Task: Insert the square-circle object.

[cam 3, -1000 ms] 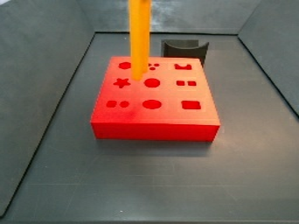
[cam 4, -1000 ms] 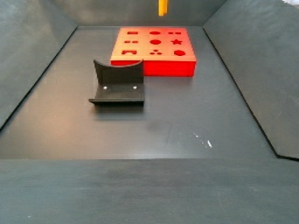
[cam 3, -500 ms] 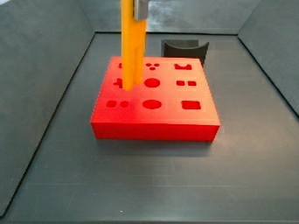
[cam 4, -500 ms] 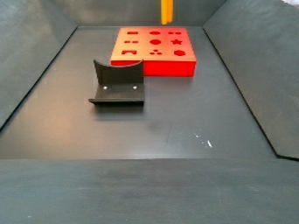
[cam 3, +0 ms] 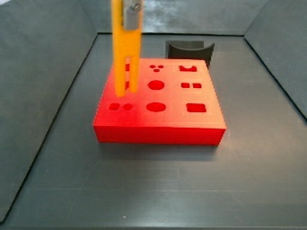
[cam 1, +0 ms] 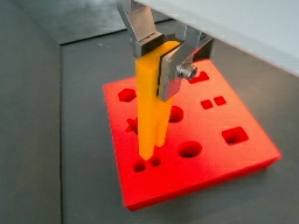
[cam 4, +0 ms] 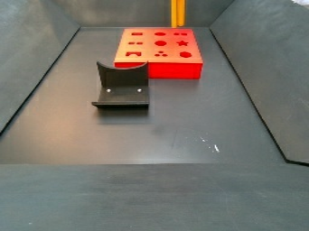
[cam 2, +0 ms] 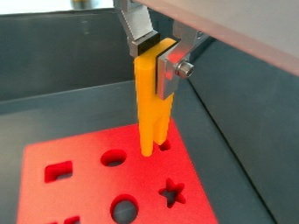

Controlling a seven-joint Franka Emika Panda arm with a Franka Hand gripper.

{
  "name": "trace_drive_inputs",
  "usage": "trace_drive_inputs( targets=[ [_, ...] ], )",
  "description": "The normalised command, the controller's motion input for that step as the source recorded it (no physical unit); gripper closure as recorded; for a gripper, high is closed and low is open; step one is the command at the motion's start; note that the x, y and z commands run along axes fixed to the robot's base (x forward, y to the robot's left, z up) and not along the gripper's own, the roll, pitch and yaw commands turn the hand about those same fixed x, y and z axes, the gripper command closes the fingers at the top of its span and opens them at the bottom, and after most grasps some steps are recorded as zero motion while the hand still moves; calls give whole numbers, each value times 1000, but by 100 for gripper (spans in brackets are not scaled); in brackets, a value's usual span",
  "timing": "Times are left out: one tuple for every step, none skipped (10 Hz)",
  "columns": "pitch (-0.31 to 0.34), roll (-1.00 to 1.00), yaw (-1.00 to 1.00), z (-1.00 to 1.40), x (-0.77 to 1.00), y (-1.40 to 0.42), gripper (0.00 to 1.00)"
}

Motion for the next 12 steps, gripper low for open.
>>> trace_drive_inputs(
  targets=[
    [-336,-440,-346,-83,-391,129,100],
    [-391,-474,-363,0,-246,106,100],
    [-404,-500,-449,37,-146,0,100],
    [-197,-296,-731,166,-89,0,100],
    [0,7,-1000,26,0,0,100],
    [3,29,-1000,0,-3,0,100],
    [23,50,-1000,0,-23,0,100],
    [11,39,-1000,0,-14,0,100],
    [-3,0,-649,-43,0,-71,100],
    [4,4,-660,0,200,-74,100],
    [0,31,-123,0,-111,-89,100],
    [-21,0,0,0,-23,0,100]
  ],
)
